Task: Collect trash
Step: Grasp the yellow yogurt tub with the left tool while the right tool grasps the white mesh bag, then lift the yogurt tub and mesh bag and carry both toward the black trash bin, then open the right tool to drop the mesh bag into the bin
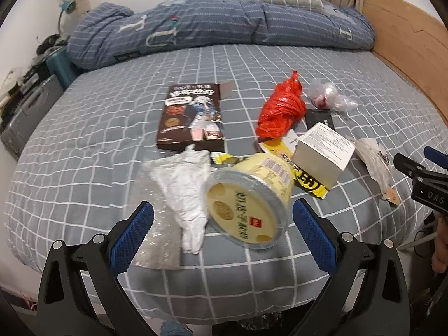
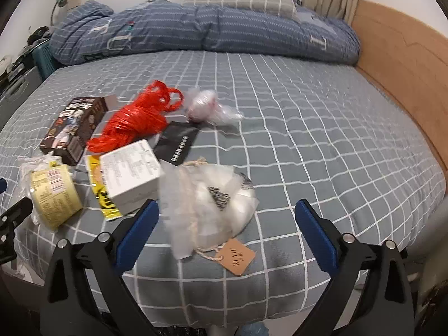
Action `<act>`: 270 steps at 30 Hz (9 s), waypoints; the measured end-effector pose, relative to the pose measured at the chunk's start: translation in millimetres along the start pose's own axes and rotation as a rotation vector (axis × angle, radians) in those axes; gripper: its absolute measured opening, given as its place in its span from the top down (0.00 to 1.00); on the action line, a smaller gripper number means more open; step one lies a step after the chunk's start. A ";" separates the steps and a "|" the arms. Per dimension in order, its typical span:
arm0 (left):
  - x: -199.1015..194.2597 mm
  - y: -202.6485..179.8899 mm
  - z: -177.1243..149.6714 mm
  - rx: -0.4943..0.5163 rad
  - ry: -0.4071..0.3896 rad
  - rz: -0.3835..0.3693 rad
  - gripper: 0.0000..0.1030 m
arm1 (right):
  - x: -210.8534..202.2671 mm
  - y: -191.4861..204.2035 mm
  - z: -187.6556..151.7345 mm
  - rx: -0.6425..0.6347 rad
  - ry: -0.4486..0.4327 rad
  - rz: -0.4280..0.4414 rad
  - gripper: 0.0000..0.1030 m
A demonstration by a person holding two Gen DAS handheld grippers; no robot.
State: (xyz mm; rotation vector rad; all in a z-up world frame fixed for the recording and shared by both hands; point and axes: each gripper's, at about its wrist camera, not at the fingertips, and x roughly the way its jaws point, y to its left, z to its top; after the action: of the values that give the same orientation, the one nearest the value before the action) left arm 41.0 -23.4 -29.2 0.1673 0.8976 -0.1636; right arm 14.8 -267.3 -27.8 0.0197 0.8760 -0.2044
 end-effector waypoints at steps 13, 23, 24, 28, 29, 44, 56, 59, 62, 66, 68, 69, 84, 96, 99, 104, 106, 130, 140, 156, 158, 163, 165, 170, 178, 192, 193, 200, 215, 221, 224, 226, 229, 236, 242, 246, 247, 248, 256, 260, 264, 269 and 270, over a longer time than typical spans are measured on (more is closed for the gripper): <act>43.2 -15.0 7.4 -0.003 0.054 -0.033 0.05 | 41.9 5.0 0.2 -0.015 0.084 0.059 0.11; 65.4 -17.0 12.0 -0.056 0.081 -0.067 0.06 | 67.5 6.6 1.5 0.021 0.119 0.088 0.20; 66.1 -17.6 11.5 -0.059 0.086 -0.067 0.06 | 71.3 7.3 1.0 0.018 0.129 0.087 0.21; 68.3 -24.0 12.5 -0.045 0.078 -0.052 0.07 | 81.3 8.1 -2.3 0.007 0.158 0.081 0.27; 69.1 -24.7 12.4 -0.044 0.076 -0.050 0.07 | 83.0 8.7 -3.0 0.001 0.162 0.078 0.30; 74.0 -28.9 9.4 -0.080 0.064 -0.014 0.05 | 91.4 3.4 -7.3 -0.013 0.178 0.047 0.46; 82.9 -34.6 8.8 -0.108 0.065 0.026 0.05 | 88.2 5.2 -7.6 -0.010 0.177 0.051 0.46; 86.7 -34.0 7.7 -0.118 0.072 0.013 0.06 | 87.0 4.6 -7.2 -0.006 0.177 0.050 0.48; 88.1 -35.1 6.0 -0.111 0.064 0.011 0.07 | 85.6 2.5 -6.6 0.000 0.179 0.056 0.50; 88.9 -29.9 5.6 -0.136 0.067 -0.016 0.07 | 84.4 -0.3 -5.8 0.007 0.179 0.060 0.52; 87.8 -27.4 6.5 -0.144 0.068 -0.028 0.08 | 82.9 -0.7 -4.6 0.012 0.175 0.060 0.54; 87.4 -27.3 6.7 -0.143 0.066 -0.029 0.08 | 82.1 -1.1 -4.3 0.012 0.173 0.061 0.55; 73.0 -27.5 7.1 -0.136 0.029 -0.037 0.08 | 55.6 0.0 9.8 -0.007 0.100 0.076 0.57; 42.8 -28.7 11.6 -0.108 -0.008 -0.041 0.08 | 11.2 -3.9 21.6 0.008 0.029 0.075 0.57; 33.0 -26.9 11.9 -0.104 -0.021 -0.036 0.08 | 0.7 0.6 22.7 0.000 0.019 0.070 0.57; 18.0 -21.1 10.4 -0.100 -0.040 -0.034 0.08 | -13.2 8.1 21.1 -0.012 -0.012 0.069 0.57; 14.1 -18.1 8.6 -0.102 -0.044 -0.032 0.08 | -15.6 9.9 19.3 -0.014 -0.013 0.070 0.57; -52.5 -9.2 -23.6 -0.123 -0.092 -0.057 0.08 | -77.9 36.5 -3.3 -0.028 -0.087 0.108 0.58; -81.4 2.5 -32.3 -0.155 -0.107 -0.046 0.08 | -109.4 53.0 -8.7 -0.042 -0.123 0.138 0.58; -123.2 26.8 -67.9 -0.202 -0.091 -0.007 0.08 | -149.5 79.1 -39.8 -0.079 -0.105 0.185 0.58; -128.0 28.5 -72.3 -0.201 -0.087 -0.005 0.08 | -155.0 79.8 -42.9 -0.082 -0.104 0.186 0.58; -140.8 31.0 -81.9 -0.195 -0.081 -0.008 0.08 | -169.4 85.2 -51.8 -0.091 -0.095 0.188 0.58; -144.4 30.9 -83.7 -0.190 -0.081 -0.004 0.08 | -175.3 87.5 -55.3 -0.093 -0.095 0.186 0.58; -152.5 34.7 -91.3 -0.192 -0.074 -0.005 0.08 | -185.3 92.0 -62.4 -0.091 -0.092 0.195 0.58; -155.5 34.5 -111.3 -0.169 -0.050 0.015 0.08 | -191.0 98.2 -76.7 -0.100 -0.070 0.194 0.59; -144.2 29.1 -146.2 -0.170 0.007 -0.001 0.08 | -171.1 98.0 -108.3 -0.124 -0.006 0.184 0.59; -142.9 28.7 -149.2 -0.168 0.012 -0.001 0.08 | -169.0 95.6 -111.4 -0.118 0.002 0.184 0.59; -128.3 23.7 -171.5 -0.152 0.060 -0.021 0.08 | -156.9 80.1 -132.6 -0.075 0.047 0.211 0.59; -113.6 21.6 -211.0 -0.136 0.141 -0.012 0.08 | -139.6 92.7 -177.0 -0.111 0.148 0.227 0.59; -94.5 27.0 -229.7 -0.154 0.196 -0.010 0.08 | -127.8 106.2 -201.7 -0.142 0.193 0.238 0.59; -86.0 27.6 -233.7 -0.150 0.208 -0.007 0.08 | -118.0 113.8 -212.3 -0.156 0.219 0.249 0.59; -78.2 27.8 -237.4 -0.152 0.221 -0.007 0.08 | -110.5 119.4 -218.6 -0.166 0.236 0.248 0.59; -65.9 27.2 -243.3 -0.148 0.240 -0.003 0.08 | -100.0 124.6 -226.2 -0.171 0.256 0.248 0.59; -46.0 25.9 -249.9 -0.147 0.272 -0.009 0.08 | -75.3 127.9 -239.9 -0.168 0.305 0.242 0.59; -27.0 25.2 -257.2 -0.151 0.307 -0.009 0.08 | -54.9 135.6 -247.9 -0.174 0.350 0.246 0.59; -20.8 33.0 -260.8 -0.177 0.324 0.001 0.08 | -42.8 148.6 -252.7 -0.195 0.384 0.261 0.59; -19.8 36.3 -262.4 -0.186 0.328 0.005 0.08 | -40.1 153.2 -253.9 -0.202 0.392 0.267 0.59; -18.9 38.8 -263.7 -0.191 0.331 0.009 0.08 | -36.9 155.8 -253.7 -0.209 0.397 0.273 0.59; -11.0 56.3 -267.1 -0.236 0.368 0.018 0.08 | -23.0 173.2 -260.1 -0.259 0.421 0.285 0.46; -7.1 44.8 -262.3 -0.209 0.372 0.008 0.08 | -21.8 167.2 -261.1 -0.252 0.419 0.263 0.31; 1.2 24.9 -257.6 -0.173 0.385 -0.027 0.08 | -21.1 145.2 -265.2 -0.224 0.417 0.235 0.26; 12.9 0.3 -255.9 -0.139 0.399 -0.049 0.08 | -20.0 101.4 -265.3 -0.128 0.401 0.166 0.20; 14.5 -5.2 -255.0 -0.132 0.400 -0.049 0.08 | -22.1 94.2 -265.2 -0.115 0.394 0.144 0.18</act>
State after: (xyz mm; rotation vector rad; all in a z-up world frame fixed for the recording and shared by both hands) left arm -145.5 24.8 -197.1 0.0544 1.3073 -0.1169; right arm -183.2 -144.5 -187.2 0.0167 1.2731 -0.0129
